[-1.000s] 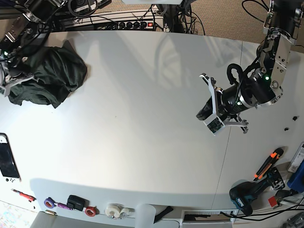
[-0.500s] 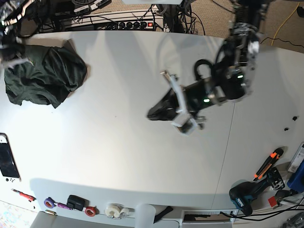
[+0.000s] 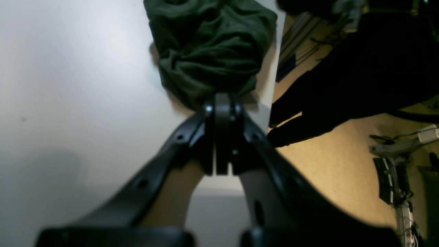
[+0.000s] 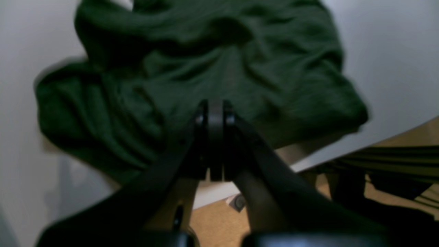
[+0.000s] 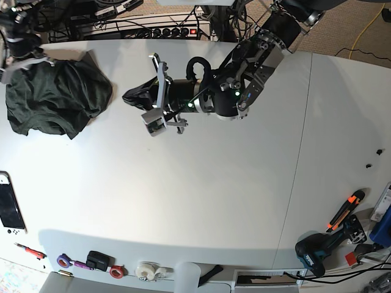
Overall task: Layout the t-shirt on the table in an organized manner, then fold the t-shirt properly
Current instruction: 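Release the bundle and lift both grippers away from it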
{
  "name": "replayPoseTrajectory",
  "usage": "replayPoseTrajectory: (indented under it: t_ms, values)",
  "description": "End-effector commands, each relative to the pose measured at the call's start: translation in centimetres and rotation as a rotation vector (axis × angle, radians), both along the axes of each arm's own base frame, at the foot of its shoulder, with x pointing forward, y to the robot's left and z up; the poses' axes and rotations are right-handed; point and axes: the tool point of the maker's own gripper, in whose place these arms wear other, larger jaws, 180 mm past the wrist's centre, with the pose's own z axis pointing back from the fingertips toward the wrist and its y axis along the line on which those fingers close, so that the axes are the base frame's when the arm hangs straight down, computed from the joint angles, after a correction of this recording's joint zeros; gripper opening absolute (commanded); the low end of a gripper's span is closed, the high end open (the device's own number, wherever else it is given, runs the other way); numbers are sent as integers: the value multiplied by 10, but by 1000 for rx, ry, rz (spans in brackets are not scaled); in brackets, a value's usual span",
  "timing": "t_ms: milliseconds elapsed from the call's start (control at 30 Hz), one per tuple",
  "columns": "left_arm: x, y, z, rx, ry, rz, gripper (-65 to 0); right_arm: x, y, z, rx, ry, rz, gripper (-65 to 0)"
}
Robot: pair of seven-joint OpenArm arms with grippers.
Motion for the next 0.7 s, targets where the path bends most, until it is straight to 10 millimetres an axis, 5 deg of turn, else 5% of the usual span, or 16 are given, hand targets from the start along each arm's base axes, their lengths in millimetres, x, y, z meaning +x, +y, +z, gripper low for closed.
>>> replayPoseTrajectory:
  t_ms: [0,200,367,533,667]
  values:
    - [5,-2,15,-38,-31,-2,-650,8,1,9,-31,-28,25,-650]
    - [4,-1,11,-20,-33,-4,-650,19,27,-26,25,75,92,-650]
    - [6,0,9,-4,-46,1,-650,-6,61,-66,110,291,188,-650]
    - [7,1,9,1,-52,3,-650,-34,61,-75,119,364,182,-650]
    - [7,1,9,0,-53,2,-650,-35,63,-63,164,302,179,-650]
